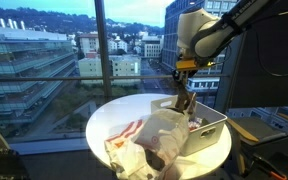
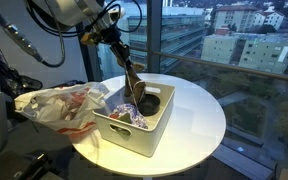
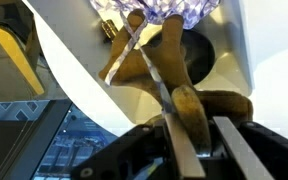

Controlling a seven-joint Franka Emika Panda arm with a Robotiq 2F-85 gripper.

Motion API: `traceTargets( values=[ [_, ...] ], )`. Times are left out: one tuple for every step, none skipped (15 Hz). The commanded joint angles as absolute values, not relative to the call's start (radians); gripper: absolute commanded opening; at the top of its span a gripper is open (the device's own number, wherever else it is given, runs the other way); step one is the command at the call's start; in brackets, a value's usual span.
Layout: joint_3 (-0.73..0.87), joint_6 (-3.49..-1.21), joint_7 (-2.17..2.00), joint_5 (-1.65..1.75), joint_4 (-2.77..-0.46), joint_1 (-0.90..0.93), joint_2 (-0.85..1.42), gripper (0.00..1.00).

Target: Remove the black bowl from the plastic bag, put it in the white basket, remove the duster and toy moose from the white basket and put them in the plastic bag

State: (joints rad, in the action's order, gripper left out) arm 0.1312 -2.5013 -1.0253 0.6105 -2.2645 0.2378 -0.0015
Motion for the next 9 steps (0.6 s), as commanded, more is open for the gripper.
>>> traceTargets(
  values=[
    [0.048, -2.626, -1.062, 0.6, -2.346, 0.152, -0.101, 0.05],
    [0.032, -2.665, -1.093, 0.628, -2.358, 0.134, -0.118, 0.05],
    [0.02, -2.713, -1.125, 0.642, -2.371, 0.114, -0.137, 0.05],
    [0.009, -2.752, -1.15, 0.626, -2.381, 0.096, -0.144, 0.04],
    [0.052, -2.791, -1.184, 0.62, -2.391, 0.129, -0.146, 0.04],
    [0.054, -2.834, -1.197, 0.591, -2.405, 0.122, -0.146, 0.03],
    [0.065, -2.886, -1.184, 0.543, -2.425, 0.129, -0.146, 0.03],
    [0.072, -2.936, -1.193, 0.522, -2.444, 0.131, -0.149, 0.03],
    [0.079, -2.992, -1.201, 0.506, -2.461, 0.129, -0.149, 0.03]
  ],
)
